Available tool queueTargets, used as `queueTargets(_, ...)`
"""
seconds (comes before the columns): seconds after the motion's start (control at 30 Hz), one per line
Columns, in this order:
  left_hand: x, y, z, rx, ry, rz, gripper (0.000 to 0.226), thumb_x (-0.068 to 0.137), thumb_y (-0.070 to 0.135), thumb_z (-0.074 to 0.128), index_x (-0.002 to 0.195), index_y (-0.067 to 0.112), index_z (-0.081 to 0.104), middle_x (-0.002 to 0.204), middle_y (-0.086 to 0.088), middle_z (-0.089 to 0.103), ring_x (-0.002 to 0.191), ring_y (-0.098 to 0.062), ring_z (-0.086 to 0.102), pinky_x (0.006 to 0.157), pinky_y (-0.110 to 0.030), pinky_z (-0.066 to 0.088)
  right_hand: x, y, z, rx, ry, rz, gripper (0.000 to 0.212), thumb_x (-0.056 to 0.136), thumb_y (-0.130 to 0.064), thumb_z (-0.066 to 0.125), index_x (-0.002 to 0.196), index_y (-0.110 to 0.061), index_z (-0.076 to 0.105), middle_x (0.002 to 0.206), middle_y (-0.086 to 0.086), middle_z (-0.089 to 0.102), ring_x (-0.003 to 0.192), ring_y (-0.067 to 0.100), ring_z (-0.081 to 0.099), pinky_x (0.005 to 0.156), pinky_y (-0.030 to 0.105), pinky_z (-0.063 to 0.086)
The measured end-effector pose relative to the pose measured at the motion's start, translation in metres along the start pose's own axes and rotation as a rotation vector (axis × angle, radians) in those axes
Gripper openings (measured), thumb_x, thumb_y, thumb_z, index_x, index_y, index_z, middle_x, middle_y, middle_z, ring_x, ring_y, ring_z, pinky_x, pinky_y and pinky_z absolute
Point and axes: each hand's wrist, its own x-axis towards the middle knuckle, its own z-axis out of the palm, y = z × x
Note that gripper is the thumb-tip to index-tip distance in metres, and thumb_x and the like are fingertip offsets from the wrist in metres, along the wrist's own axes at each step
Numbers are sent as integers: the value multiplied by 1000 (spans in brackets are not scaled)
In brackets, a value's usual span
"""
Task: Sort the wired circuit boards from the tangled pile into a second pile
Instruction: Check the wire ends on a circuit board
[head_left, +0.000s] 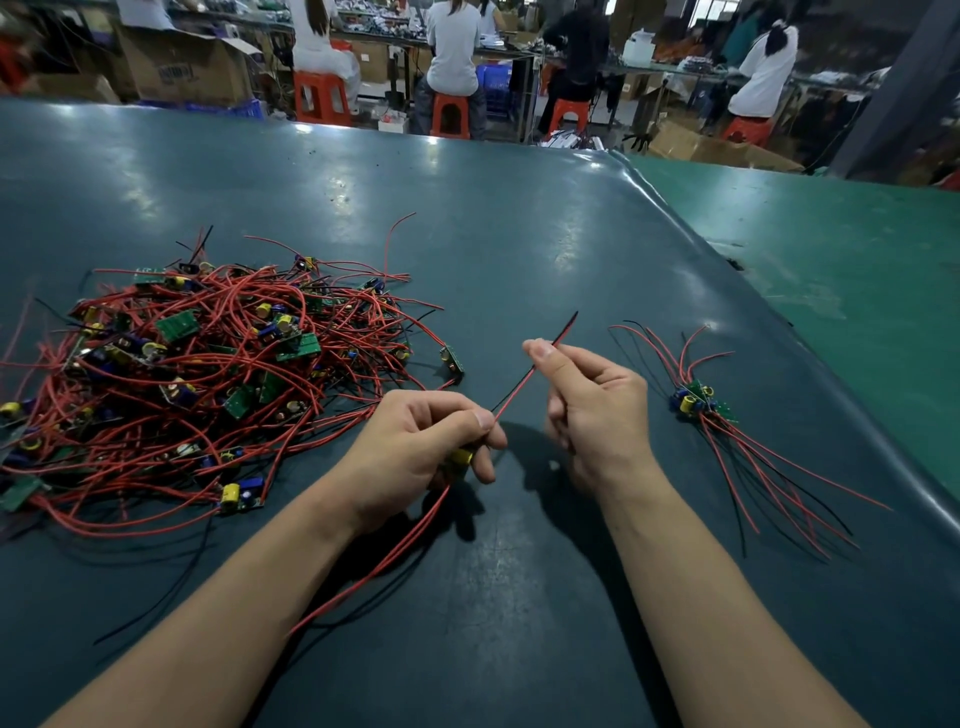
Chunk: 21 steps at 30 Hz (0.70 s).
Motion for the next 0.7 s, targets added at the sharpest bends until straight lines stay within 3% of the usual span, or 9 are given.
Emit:
queueTargets(0.17,-2,-2,-1,6,-47,-5,24,83,25,58,66,17,73,57,-7,65,49,-16,45,46,-18,34,8,-2,-9,107,137,11,27,90,-19,70,64,-15,74,53,6,46,32,9,25,35,15,20)
queueTargets(0.27,-1,-2,-2,-43,-21,-3,17,84,27,69,73,15,74,62,-8,67,51,-16,44,46,-17,32,9,0,-9,121,153,9,24,96,-22,62,75,-13,71,46,0,46,32,8,27,36,15,21)
queueTargets(0.33,0,-2,-2,-78,36,9,21,82,33,66,80,14,74,69,-8,70,51,-10,48,45,-15,37,9,0,-8,124,148,52,23,99,-27,56,86,-12,67,43,-2,44,33,8,28,36,14,23)
queueTargets(0.47,5,-4,-3,-248,155,-8,29,75,32,66,95,11,72,80,-7,72,53,-13,58,50,-21,51,4,0,-5,-26,-23,123,24,97,-34,57,89,-15,70,44,-2,42,34,8,29,37,15,23)
queueTargets(0.6,9,-6,-5,-275,213,-20,40,68,31,70,101,9,63,70,-7,67,51,-11,60,49,-19,51,-6,2,3,-168,-304,120,33,85,-47,64,87,-17,78,45,-3,40,35,9,29,39,16,23)
queueTargets(0.7,10,-7,-7,-275,215,-32,39,65,29,72,95,10,58,68,-7,70,51,-11,59,48,-18,49,-10,1,3,-190,-423,127,31,74,-46,69,80,-17,77,44,-7,40,36,8,31,38,16,24)
